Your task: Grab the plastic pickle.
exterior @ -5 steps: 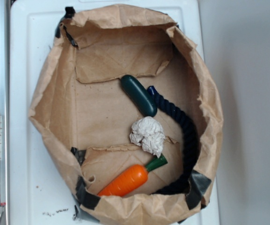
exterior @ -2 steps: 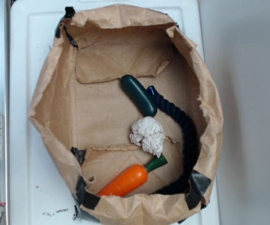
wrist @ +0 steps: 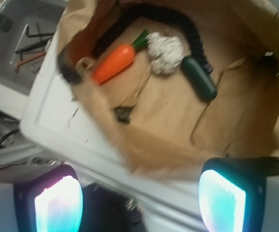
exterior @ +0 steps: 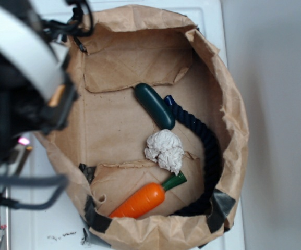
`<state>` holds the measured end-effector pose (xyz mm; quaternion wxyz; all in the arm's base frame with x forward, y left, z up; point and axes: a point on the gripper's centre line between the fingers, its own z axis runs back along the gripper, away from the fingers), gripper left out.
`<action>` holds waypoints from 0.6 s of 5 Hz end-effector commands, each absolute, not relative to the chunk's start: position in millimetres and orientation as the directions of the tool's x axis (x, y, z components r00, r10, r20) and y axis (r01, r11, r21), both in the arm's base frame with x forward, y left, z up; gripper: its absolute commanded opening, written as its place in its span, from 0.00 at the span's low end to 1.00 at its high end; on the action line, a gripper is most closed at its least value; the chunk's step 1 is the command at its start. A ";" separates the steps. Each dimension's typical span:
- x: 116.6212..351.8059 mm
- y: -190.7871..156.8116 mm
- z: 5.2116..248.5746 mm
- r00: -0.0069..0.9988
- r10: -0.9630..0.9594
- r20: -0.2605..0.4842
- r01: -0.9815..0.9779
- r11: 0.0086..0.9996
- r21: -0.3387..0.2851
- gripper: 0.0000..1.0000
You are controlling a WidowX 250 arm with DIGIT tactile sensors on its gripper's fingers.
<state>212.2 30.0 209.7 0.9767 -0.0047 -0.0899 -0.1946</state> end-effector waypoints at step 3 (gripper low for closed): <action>297.5 3.5 137.6 0.671 -0.722 0.170 0.688 0.691 0.220 1.00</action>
